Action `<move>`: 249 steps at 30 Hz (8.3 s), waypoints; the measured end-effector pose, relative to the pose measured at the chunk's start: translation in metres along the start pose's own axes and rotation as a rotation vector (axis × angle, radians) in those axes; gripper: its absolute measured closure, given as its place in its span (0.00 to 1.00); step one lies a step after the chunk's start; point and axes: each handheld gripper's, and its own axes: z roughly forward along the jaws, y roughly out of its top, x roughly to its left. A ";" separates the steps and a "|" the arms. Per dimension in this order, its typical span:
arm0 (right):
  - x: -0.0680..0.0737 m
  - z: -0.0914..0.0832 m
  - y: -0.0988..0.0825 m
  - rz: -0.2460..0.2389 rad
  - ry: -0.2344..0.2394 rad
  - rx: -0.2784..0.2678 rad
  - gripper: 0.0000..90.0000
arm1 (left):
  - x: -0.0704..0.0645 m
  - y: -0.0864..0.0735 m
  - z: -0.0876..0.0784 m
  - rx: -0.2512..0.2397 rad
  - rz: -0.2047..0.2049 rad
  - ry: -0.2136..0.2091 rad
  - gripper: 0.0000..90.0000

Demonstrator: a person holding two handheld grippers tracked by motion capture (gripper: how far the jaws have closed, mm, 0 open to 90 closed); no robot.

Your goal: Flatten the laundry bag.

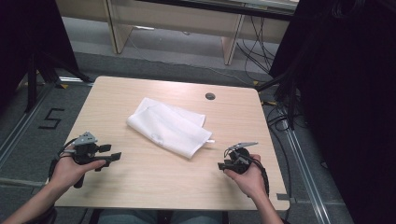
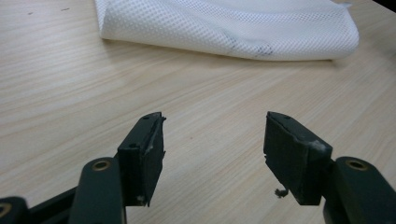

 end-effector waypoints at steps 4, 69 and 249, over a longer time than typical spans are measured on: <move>-0.003 -0.002 0.001 0.000 -0.006 0.033 0.70 | -0.004 0.000 0.003 0.007 0.011 -0.019 0.43; 0.007 0.110 0.123 -0.216 -0.102 0.088 1.00 | -0.013 -0.005 0.004 0.081 0.087 -0.092 0.42; 0.055 0.028 0.006 -0.285 0.131 0.274 0.99 | -0.076 -0.011 0.033 0.420 0.352 -0.194 0.84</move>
